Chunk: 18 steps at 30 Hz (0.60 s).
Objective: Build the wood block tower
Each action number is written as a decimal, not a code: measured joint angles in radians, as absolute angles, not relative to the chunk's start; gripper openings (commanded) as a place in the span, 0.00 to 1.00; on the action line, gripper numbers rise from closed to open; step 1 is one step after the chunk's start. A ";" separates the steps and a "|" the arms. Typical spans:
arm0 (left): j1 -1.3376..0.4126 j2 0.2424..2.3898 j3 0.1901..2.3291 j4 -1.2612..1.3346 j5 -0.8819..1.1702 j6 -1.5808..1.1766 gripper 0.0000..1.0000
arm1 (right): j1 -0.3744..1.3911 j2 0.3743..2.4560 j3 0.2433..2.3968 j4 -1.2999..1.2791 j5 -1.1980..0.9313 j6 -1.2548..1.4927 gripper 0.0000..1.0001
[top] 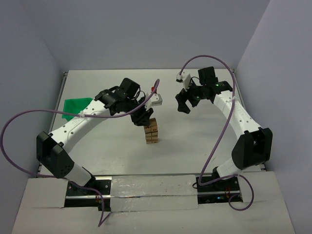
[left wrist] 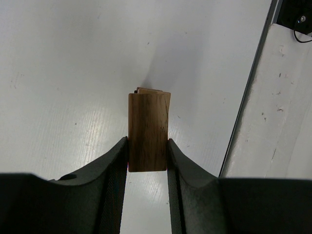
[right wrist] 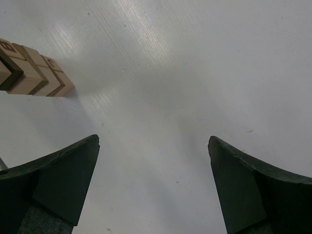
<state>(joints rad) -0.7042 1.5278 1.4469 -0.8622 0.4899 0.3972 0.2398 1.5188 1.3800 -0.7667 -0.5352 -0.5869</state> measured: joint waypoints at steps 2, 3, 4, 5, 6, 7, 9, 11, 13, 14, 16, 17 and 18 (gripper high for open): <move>-0.708 1.531 1.447 -0.862 0.487 0.398 0.28 | 0.240 1.519 1.380 -0.762 -0.531 -0.583 1.00; -0.709 1.532 1.447 -0.862 0.486 0.398 0.28 | 0.240 1.519 1.380 -0.761 -0.529 -0.581 1.00; -0.711 1.534 1.447 -0.862 0.484 0.398 0.28 | 0.240 1.519 1.380 -0.760 -0.527 -0.579 1.00; -0.712 1.535 1.447 -0.862 0.483 0.398 0.28 | 0.240 1.519 1.380 -0.758 -0.524 -0.578 1.00; -0.713 1.536 1.447 -0.862 0.482 0.398 0.28 | 0.240 1.519 1.380 -0.756 -0.521 -0.577 1.00; -0.714 1.536 1.447 -0.862 0.482 0.398 0.28 | 0.240 1.519 1.380 -0.754 -0.518 -0.576 1.00; -0.714 1.536 1.447 -0.862 0.482 0.398 0.29 | 0.240 1.519 1.380 -0.752 -0.513 -0.575 1.00; -0.715 1.536 1.447 -0.862 0.482 0.398 0.30 | 0.240 1.519 1.380 -0.752 -0.511 -0.575 1.00; -0.717 1.536 1.447 -0.862 0.482 0.398 0.31 | 0.240 1.519 1.380 -0.751 -0.508 -0.574 1.00; -0.717 1.536 1.447 -0.862 0.482 0.397 0.31 | 0.240 1.519 1.380 -0.751 -0.506 -0.574 1.00; -0.720 1.539 1.447 -0.862 0.482 0.397 0.31 | 0.240 1.519 1.380 -0.751 -0.504 -0.574 1.00; -0.720 1.540 1.447 -0.862 0.482 0.397 0.31 | 0.240 1.519 1.380 -0.750 -0.503 -0.574 1.00; -0.721 1.542 1.447 -0.863 0.482 0.397 0.31 | 0.240 1.519 1.380 -0.750 -0.501 -0.574 1.00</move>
<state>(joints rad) -0.7209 1.5422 1.4467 -0.8627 0.4820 0.3973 0.2398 1.5188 1.3800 -0.7500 -0.5014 -0.5735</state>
